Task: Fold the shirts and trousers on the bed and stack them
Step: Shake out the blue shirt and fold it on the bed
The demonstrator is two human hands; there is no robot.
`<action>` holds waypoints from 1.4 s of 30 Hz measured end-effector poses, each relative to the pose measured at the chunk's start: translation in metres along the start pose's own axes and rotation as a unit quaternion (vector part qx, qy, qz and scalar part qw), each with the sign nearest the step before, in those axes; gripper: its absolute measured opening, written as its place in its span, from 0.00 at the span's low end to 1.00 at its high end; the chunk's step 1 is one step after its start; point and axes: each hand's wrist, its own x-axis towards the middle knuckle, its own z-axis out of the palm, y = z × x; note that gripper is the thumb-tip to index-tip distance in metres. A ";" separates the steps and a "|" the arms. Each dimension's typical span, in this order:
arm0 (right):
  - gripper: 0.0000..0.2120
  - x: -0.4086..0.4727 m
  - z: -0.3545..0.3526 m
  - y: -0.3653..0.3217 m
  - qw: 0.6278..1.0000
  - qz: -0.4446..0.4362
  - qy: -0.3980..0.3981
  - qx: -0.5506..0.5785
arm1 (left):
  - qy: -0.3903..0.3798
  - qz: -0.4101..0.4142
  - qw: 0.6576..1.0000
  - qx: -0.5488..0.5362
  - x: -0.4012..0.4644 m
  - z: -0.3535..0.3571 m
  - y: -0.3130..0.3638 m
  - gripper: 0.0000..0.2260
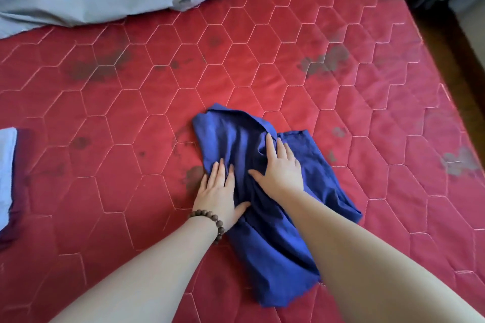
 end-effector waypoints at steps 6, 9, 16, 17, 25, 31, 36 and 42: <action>0.36 -0.049 0.035 -0.008 0.999 -0.020 0.004 -0.033 | -0.009 -0.023 1.000 0.013 -0.037 0.015 -0.009 0.39; 0.34 -0.082 0.049 -0.020 0.999 -0.034 -0.013 -0.028 | -0.029 -0.032 0.999 0.028 -0.065 0.022 -0.024 0.39; 0.32 -0.148 0.083 -0.067 0.991 -0.118 -0.071 -0.004 | -0.038 -0.070 0.996 0.048 -0.116 0.027 -0.074 0.37; 0.32 -0.153 0.086 -0.074 0.988 -0.131 -0.080 -0.001 | -0.038 -0.082 0.995 0.041 -0.120 0.024 -0.078 0.36; 0.20 -0.160 0.068 -0.113 0.982 -0.167 -0.046 0.077 | 0.189 -0.146 0.963 -0.123 -0.119 -0.011 -0.079 0.30; 0.26 -0.093 0.035 -0.114 0.984 -0.115 -0.044 0.128 | 0.113 -0.098 0.978 -0.146 -0.076 -0.013 -0.069 0.32; 0.26 -0.056 0.034 -0.125 0.968 -0.126 -0.149 0.155 | 0.039 -0.121 0.984 -0.125 -0.068 0.000 -0.079 0.36; 0.15 -0.061 0.022 -0.147 0.943 -0.083 -0.140 0.291 | 0.157 -0.161 0.946 -0.235 -0.078 -0.017 -0.074 0.17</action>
